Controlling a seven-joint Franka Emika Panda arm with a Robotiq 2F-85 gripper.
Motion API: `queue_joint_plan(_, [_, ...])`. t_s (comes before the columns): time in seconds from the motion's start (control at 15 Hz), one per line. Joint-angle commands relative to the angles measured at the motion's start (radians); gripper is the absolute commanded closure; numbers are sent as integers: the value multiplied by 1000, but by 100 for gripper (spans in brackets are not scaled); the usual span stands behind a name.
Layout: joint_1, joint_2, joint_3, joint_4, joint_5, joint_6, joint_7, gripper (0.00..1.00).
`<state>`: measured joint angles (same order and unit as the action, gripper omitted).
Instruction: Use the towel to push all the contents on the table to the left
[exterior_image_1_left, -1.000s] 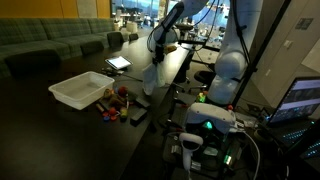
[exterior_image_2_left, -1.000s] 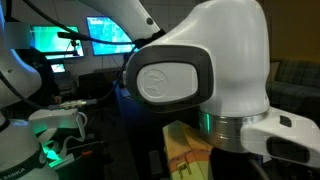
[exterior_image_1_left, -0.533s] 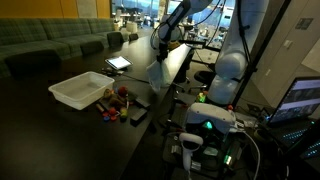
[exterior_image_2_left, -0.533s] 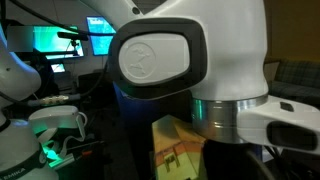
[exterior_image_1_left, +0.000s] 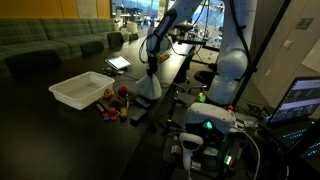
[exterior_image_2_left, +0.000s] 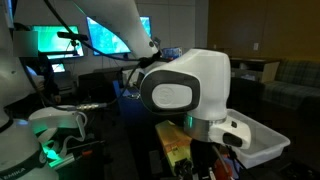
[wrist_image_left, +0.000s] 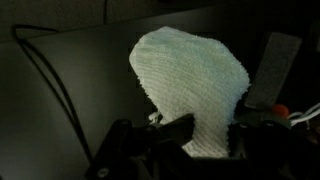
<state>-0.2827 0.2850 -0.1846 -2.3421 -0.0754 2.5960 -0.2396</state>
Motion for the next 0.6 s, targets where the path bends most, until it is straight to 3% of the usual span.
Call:
queue_joint_plan(0.0, [12,124,28,56,27,-1,-4,90])
queue_joint_plan(0.53, [-17,310,40,143,42,1,21,90])
